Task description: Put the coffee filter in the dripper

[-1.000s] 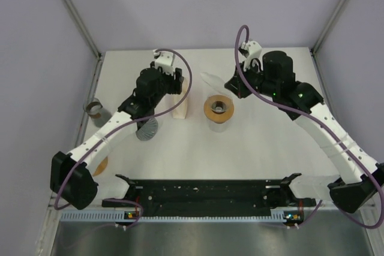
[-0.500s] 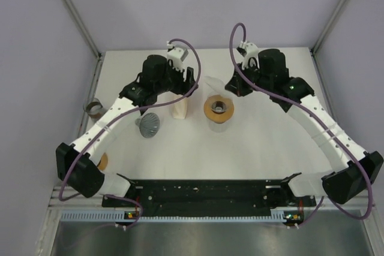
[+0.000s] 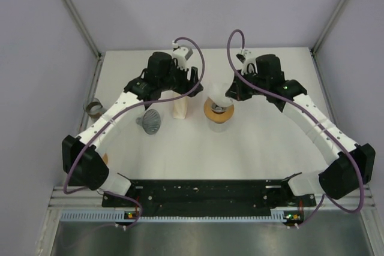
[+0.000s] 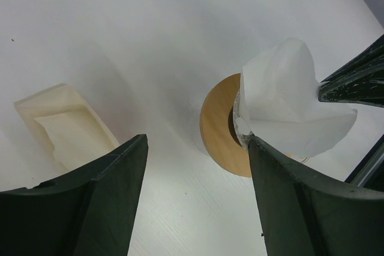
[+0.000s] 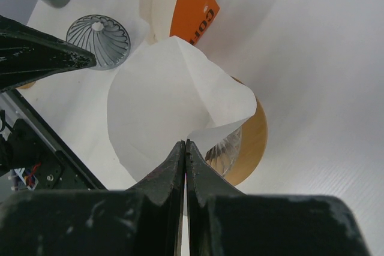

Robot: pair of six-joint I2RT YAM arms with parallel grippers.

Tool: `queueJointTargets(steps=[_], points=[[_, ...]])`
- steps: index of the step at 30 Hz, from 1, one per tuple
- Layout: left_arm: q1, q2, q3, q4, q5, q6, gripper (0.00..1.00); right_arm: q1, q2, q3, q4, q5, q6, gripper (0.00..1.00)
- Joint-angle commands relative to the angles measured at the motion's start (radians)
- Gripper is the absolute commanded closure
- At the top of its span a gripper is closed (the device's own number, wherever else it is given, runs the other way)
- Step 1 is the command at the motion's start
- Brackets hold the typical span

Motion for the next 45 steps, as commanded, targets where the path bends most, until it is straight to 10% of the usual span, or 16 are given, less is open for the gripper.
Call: queueJointTargets(steps=[1,6,15,23,32,45], points=[[0.000,0.014,0.044,0.013,0.045,-0.025,0.26,-0.010,0.002,0.000,0.067,-0.024,0.004,1.00],[-0.006,0.034,0.044,0.012,0.060,-0.037,0.26,-0.010,0.012,0.000,0.053,0.000,-0.013,1.00],[-0.007,0.038,0.058,0.012,0.073,-0.031,0.26,-0.010,-0.007,0.101,-0.017,0.057,-0.065,0.58],[-0.006,0.036,0.067,-0.002,0.057,-0.006,0.25,-0.002,0.056,0.267,-0.111,0.119,-0.137,0.52],[0.011,0.031,0.096,-0.034,0.033,-0.009,0.25,0.160,0.105,0.354,-0.180,0.240,-0.262,1.00],[0.036,0.034,0.063,-0.022,0.102,-0.080,0.25,0.180,0.165,0.290,-0.230,0.277,-0.221,1.00]])
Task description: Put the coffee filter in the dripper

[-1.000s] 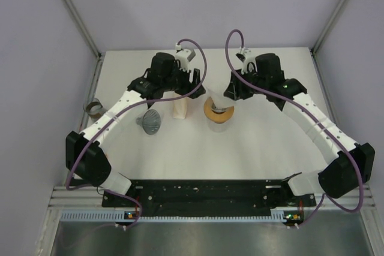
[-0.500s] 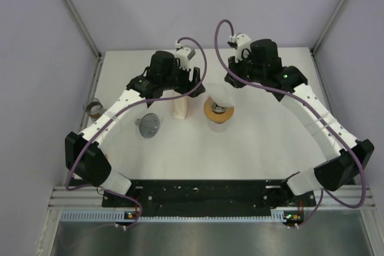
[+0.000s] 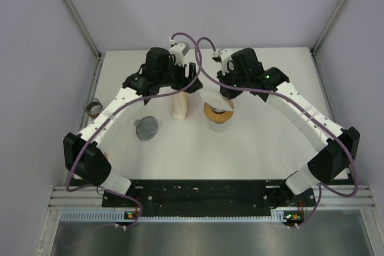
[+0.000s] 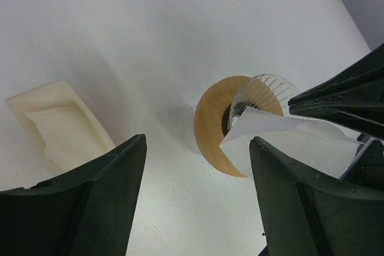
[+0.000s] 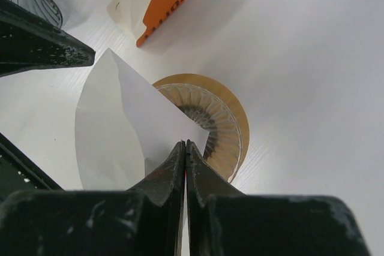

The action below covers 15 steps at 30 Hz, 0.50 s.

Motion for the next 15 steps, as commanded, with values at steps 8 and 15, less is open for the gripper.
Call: queueJointTargets(steps=[8,15], points=[[-0.009,0.007,-0.002,0.036,0.083,-0.023,0.30,0.007,0.001,0.131,-0.048,0.191,0.025,1.00],[0.020,0.000,0.033,0.002,0.066,-0.009,0.29,0.019,-0.042,0.244,-0.079,0.095,-0.065,1.00]])
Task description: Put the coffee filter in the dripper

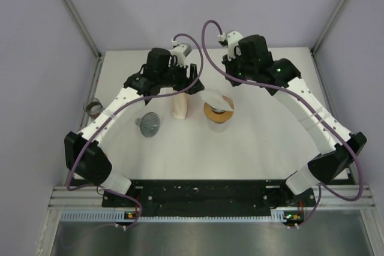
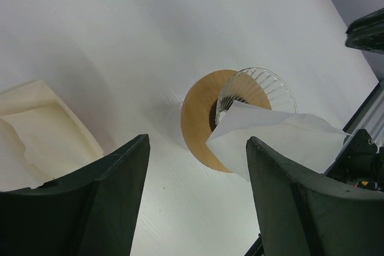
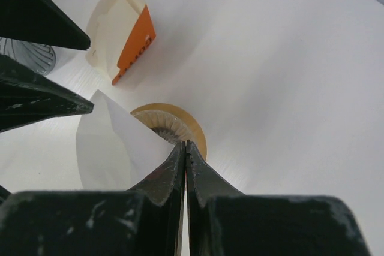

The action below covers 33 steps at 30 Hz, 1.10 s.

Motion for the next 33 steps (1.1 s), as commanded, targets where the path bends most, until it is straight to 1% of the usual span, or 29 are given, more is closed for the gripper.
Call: queueJointTargets(steps=[1,4,7,9,13,18,24,29,33], points=[[0.036,-0.010,0.043,-0.001,0.011,-0.001,0.28,0.035,-0.057,0.068,0.002,-0.102,-0.081,1.00],[0.067,-0.010,0.044,-0.007,0.021,-0.010,0.28,0.108,-0.063,0.031,0.013,-0.194,-0.108,1.00],[0.094,-0.019,0.030,-0.003,0.021,-0.021,0.28,0.138,-0.039,-0.007,0.013,-0.204,-0.092,1.00],[0.105,-0.027,0.012,0.008,0.021,-0.033,0.28,0.141,-0.022,-0.027,0.013,-0.173,-0.076,1.00],[0.108,-0.033,-0.022,0.028,0.035,-0.053,0.28,0.139,0.010,-0.040,0.008,-0.060,-0.050,1.00],[0.108,-0.033,-0.049,0.048,0.066,-0.097,0.29,0.139,0.062,-0.035,-0.004,-0.012,-0.052,1.00],[0.110,-0.024,-0.086,0.063,0.113,-0.200,0.29,0.133,0.156,-0.024,-0.030,0.065,-0.026,1.00],[0.105,-0.030,-0.108,0.083,0.132,-0.260,0.29,0.104,0.184,-0.027,-0.030,0.025,0.000,1.00],[0.085,-0.024,-0.117,0.090,0.133,-0.280,0.29,0.099,0.220,-0.038,-0.025,-0.061,0.008,1.00]])
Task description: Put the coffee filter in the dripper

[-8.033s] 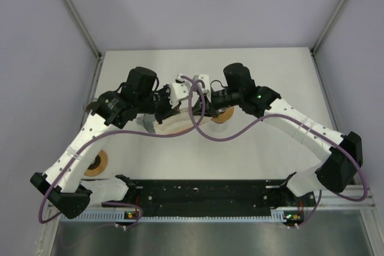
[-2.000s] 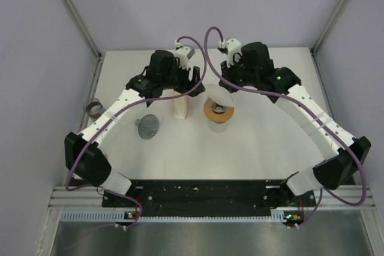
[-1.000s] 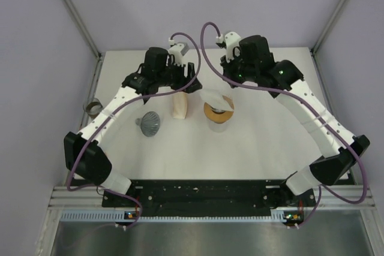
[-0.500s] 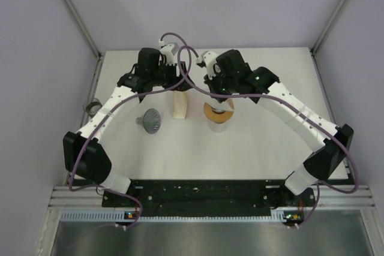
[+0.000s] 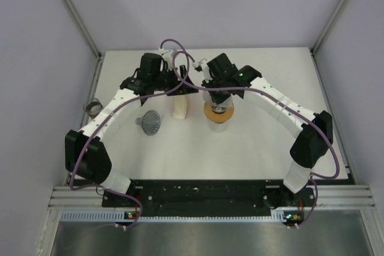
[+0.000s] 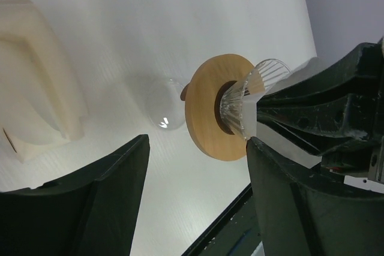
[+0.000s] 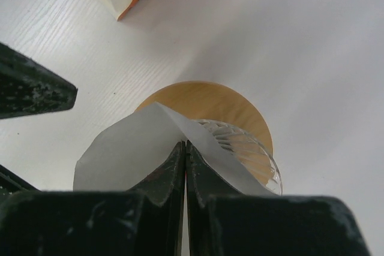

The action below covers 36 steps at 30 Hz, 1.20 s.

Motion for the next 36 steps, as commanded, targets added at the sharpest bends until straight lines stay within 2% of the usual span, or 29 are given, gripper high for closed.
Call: queueJointTargets(steps=[1,12,20,26,30,34,36], points=[[-0.026,-0.021,-0.012,0.068,0.032,-0.054,0.29,-0.012,0.030,0.004,0.016,-0.087,0.028,1.00],[-0.069,0.011,-0.022,0.085,0.058,-0.095,0.29,-0.033,0.047,-0.113,0.106,-0.127,0.098,1.00],[-0.088,0.029,-0.029,0.088,0.046,-0.115,0.37,-0.045,0.085,-0.134,0.122,-0.124,0.118,1.00],[-0.092,0.034,-0.032,0.087,0.040,-0.120,0.38,-0.045,0.091,-0.140,0.122,-0.121,0.124,1.00],[-0.092,0.042,-0.037,0.080,0.037,-0.106,0.50,-0.047,0.082,-0.131,0.122,-0.127,0.124,1.00],[-0.092,0.051,-0.040,0.079,0.035,-0.103,0.56,-0.045,0.036,-0.087,0.113,-0.162,0.114,1.00],[-0.093,0.055,-0.038,0.079,0.035,-0.104,0.62,-0.047,0.009,-0.067,0.112,-0.156,0.114,1.00]])
